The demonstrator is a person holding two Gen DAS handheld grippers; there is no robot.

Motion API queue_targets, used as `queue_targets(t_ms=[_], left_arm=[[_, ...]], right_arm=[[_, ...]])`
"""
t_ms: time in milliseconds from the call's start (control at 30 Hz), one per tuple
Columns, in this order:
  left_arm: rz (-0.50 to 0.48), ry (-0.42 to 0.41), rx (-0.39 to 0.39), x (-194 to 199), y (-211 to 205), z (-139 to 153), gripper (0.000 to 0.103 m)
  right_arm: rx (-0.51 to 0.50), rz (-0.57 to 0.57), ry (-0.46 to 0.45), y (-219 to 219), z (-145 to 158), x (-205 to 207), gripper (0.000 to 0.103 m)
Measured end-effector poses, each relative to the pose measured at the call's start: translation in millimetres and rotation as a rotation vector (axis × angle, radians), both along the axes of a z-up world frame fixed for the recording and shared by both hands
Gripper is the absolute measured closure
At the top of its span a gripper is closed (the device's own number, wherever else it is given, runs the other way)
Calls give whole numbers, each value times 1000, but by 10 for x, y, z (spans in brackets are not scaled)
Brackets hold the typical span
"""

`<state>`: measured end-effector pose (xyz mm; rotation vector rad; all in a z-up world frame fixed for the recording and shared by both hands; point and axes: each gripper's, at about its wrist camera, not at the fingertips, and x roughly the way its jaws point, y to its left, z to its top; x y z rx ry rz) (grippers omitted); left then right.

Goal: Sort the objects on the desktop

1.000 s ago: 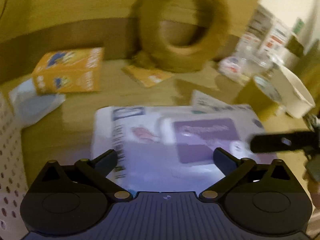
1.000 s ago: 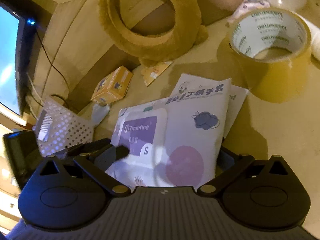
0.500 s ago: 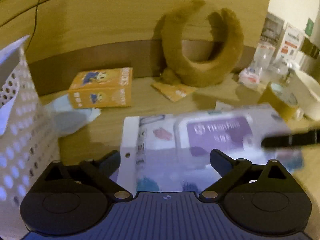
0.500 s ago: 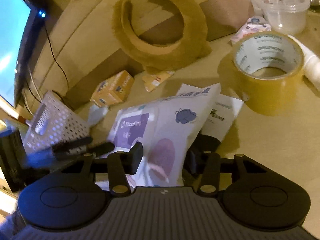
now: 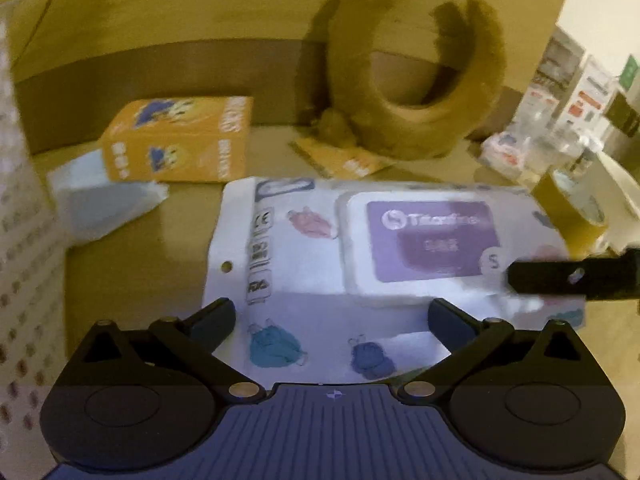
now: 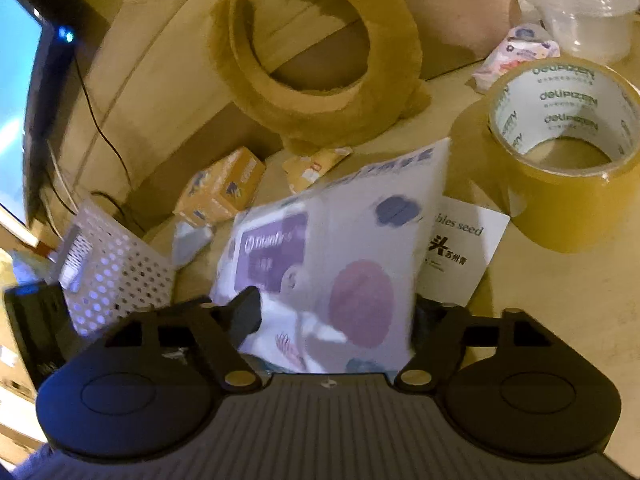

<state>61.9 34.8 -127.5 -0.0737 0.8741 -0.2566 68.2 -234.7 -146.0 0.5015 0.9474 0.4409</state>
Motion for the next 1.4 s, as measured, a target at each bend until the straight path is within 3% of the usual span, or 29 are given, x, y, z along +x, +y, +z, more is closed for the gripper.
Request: queue_targets(t_ms=[33,67,133,167,233,367,433,500,533,567,600,767,900,1100,1233,1333,1367,1400], left_arm=[[-15,-20,9,-4,-54,27,11],[-31,-38,9,-12,-104,60,26],[-64,-52,-8,12,-188,147,88],[-74,-25,-48,58,-208,170,103],[-86,-25,-88,100,-269,195,103],[-116,-36,-65,34,-425,210,103],[-99,-32,-86,-50,-388,226,82],[-79,-42,-83,-167,-317,264,39],[-61,-41,-87,-203,-270,276,27],[-24,-37,-92,-217,-221,271,8],[6,-31,-115,-247,-155,265,4],[106,74,-243,-169,72,154,4],[204,82,-269,-33,174,76,4],[397,92,-467,202,393,7,0],[430,76,-403,288,292,42,1],[485,55,-375,318,261,56,23],[498,65,-413,322,298,31,54],[517,97,-460,353,334,-16,73]], right_arm=[[-25,8,-6,29,-2,4,20],[-52,13,-24,57,5,1,20],[-78,4,-46,71,21,0,26],[-71,-3,-45,64,24,7,32],[-70,-2,-48,52,25,14,58],[-94,6,-63,83,37,9,59],[-71,-9,-71,57,51,9,63],[-39,-30,-87,40,93,32,65],[-31,-31,-93,25,117,46,66],[-28,-26,-105,20,150,61,66],[-27,-26,-111,21,181,83,66],[-7,-34,-128,-7,276,197,66],[-11,-24,-124,20,268,239,66],[-20,-20,-111,32,215,239,64],[-14,-19,-104,46,190,248,63],[-12,-14,-98,73,166,255,58],[-9,-11,-92,77,148,252,58],[-8,-9,-84,82,125,245,58]])
